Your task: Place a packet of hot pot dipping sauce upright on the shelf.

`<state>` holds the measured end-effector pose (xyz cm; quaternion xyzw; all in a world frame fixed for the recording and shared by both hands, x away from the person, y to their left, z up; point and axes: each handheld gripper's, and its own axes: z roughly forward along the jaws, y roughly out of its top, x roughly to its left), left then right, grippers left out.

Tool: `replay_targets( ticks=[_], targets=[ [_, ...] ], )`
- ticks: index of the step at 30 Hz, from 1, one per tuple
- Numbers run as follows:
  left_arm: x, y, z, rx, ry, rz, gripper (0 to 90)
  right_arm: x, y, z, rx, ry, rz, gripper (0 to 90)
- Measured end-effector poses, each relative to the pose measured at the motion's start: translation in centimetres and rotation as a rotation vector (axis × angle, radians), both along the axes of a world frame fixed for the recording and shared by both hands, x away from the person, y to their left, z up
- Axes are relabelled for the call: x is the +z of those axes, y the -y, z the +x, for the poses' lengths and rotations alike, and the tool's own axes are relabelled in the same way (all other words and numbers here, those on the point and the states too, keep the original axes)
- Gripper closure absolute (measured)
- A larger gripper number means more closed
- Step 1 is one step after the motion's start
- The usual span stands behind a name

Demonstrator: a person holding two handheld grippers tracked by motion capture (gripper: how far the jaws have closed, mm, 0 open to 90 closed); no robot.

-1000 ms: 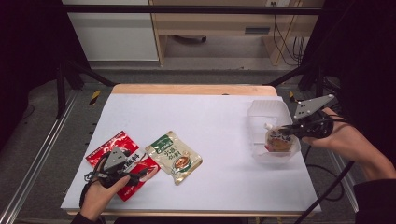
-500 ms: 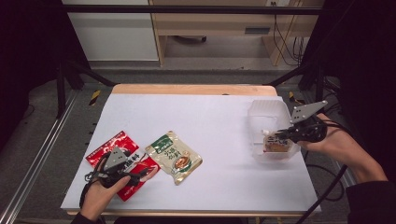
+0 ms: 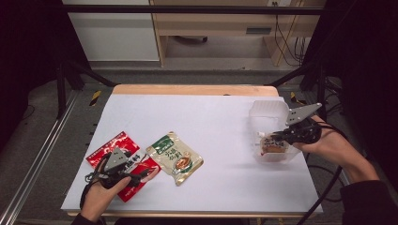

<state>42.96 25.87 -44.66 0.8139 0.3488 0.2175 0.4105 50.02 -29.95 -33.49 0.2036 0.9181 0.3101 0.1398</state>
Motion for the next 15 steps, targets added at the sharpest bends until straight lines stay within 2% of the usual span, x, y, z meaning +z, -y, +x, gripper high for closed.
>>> replay_targets(
  ticks=[11,15],
  targets=[
    [-0.05,0.11,-0.03,0.0,0.0,0.002,8.5,-0.12,0.54,-0.54,-0.017,-0.002,-0.022,83.7],
    [-0.05,0.11,-0.02,-0.003,-0.001,0.004,8.5,-0.13,0.9,-0.83,-0.04,0.001,-0.032,77.4]
  ],
)
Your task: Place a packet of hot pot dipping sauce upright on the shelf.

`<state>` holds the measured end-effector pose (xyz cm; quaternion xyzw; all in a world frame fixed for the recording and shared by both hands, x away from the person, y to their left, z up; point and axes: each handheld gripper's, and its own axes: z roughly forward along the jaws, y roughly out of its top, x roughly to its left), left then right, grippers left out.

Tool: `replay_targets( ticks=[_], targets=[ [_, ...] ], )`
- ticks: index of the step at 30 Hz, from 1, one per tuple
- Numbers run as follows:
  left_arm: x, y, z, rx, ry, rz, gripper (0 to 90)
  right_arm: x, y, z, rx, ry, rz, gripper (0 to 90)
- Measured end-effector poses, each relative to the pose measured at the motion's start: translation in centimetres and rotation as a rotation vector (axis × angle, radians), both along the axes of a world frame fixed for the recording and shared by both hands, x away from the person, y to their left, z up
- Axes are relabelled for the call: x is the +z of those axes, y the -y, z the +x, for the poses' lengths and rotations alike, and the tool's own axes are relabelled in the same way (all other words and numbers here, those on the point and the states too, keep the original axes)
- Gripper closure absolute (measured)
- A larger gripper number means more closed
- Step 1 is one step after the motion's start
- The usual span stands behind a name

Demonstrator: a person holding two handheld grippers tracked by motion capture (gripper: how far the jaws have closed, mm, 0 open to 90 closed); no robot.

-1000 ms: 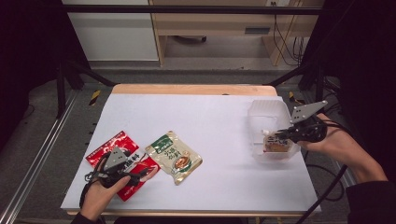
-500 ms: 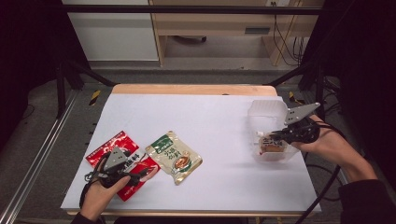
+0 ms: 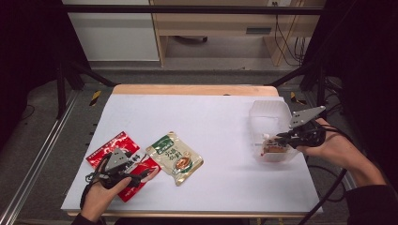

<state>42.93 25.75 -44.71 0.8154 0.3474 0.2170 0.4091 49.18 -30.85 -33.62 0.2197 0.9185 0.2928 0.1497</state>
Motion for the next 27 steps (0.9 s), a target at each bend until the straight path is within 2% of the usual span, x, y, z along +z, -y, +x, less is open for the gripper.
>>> replay_targets(
  ticks=[1,4,6,13,20,23,27],
  targets=[
    [0.0,0.0,0.0,0.0,0.0,0.0,8.5,0.0,0.0,0.0,0.0,0.0,0.0,77.4],
    [0.0,0.0,0.0,-0.002,-0.001,0.0,8.5,0.0,0.2,-0.3,-0.03,0.01,-0.008,62.7],
    [0.0,0.0,0.0,-0.004,-0.002,0.002,8.5,0.0,0.2,-0.5,-0.052,0.038,-0.013,53.2],
    [0.0,0.1,0.0,-0.003,0.001,0.006,8.5,0.5,-0.3,-1.1,-0.071,0.106,-0.003,31.9],
    [0.0,0.1,0.0,-0.002,0.004,0.009,8.5,1.8,-2.1,-1.9,-0.089,0.184,0.024,20.8],
    [-0.1,0.1,0.0,-0.002,0.006,0.017,8.4,2.2,-3.5,-2.5,-0.1,0.224,0.03,17.5],
    [-0.1,0.1,0.0,-0.004,0.006,0.017,8.4,2.7,-5.8,-3.4,-0.128,0.246,0.023,12.4]
  ],
)
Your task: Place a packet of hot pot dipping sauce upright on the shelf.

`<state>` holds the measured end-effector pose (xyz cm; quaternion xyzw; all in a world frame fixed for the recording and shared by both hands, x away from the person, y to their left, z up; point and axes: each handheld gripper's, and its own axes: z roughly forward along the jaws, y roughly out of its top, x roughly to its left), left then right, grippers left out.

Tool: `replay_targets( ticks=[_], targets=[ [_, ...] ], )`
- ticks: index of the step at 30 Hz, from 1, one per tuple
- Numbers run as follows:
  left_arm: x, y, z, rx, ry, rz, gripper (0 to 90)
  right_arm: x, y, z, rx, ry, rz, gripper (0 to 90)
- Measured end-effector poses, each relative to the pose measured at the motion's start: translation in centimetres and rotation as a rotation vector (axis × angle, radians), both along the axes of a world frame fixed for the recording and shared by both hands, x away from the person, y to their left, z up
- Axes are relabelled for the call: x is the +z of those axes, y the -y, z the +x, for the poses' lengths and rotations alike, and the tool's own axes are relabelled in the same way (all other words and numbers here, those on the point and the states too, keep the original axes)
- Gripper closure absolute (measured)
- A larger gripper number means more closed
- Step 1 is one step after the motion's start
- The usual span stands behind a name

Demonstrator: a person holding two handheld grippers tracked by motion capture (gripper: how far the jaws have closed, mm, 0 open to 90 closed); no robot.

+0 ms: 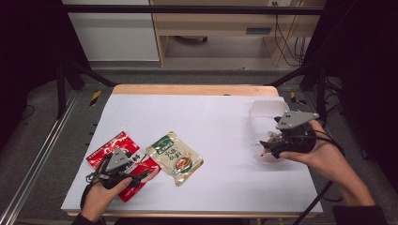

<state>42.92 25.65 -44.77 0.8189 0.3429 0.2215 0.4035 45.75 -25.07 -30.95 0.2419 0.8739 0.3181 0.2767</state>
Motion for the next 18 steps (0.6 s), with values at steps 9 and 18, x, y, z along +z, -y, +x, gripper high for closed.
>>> replay_targets(
  ticks=[9,18],
  targets=[
    [0.0,-0.1,0.0,0.003,-0.001,-0.001,8.2,-0.8,-5.2,-2.2,0.006,0.046,0.001,13.2],
    [0.2,-0.2,0.1,-0.002,-0.009,-0.002,8.6,-3.9,-10.5,-3.7,0.01,0.04,0.078,24.5]
  ],
)
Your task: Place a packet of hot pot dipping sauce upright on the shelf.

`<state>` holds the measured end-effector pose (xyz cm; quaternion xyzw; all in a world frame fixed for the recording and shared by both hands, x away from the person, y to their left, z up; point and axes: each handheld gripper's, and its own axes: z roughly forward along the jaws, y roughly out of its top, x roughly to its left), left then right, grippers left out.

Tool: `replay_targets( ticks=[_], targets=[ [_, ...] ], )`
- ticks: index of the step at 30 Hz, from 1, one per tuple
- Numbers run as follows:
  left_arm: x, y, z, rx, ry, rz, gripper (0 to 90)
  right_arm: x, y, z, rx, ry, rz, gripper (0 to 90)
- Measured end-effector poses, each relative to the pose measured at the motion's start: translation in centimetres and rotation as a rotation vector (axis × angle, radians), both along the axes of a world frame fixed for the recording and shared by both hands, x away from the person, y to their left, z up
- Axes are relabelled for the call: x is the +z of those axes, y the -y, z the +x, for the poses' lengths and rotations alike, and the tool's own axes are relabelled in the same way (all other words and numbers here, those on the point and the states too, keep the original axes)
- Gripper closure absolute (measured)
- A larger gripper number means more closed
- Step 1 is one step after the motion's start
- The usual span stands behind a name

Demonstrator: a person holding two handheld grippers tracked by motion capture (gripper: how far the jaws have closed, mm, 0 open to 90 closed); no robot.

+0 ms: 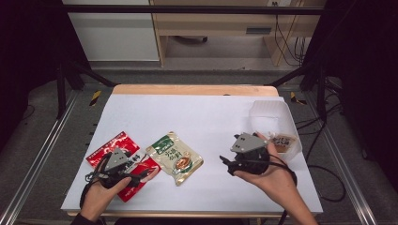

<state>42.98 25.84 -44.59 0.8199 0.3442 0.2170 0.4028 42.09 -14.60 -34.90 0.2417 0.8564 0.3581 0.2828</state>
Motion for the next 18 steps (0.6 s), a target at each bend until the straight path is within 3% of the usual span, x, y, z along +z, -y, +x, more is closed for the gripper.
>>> replay_targets(
  ticks=[2,6,8,18],
  targets=[
    [0.0,0.0,0.0,-0.002,-0.001,-0.001,8.7,-1.1,-0.9,-0.1,0.004,-0.022,0.027,25.4],
    [0.3,-0.1,0.2,-0.003,-0.002,-0.001,8.7,-3.1,-2.6,-0.3,0.01,-0.048,0.024,26.7],
    [0.3,-0.1,0.3,0.002,0.0,-0.007,8.7,-3.4,-2.8,-0.3,0.008,-0.05,0.028,26.9],
    [0.4,0.4,2.2,-0.048,-0.009,-0.002,11.6,-7.0,-4.9,-1.3,-0.057,-0.047,0.145,27.2]
  ],
)
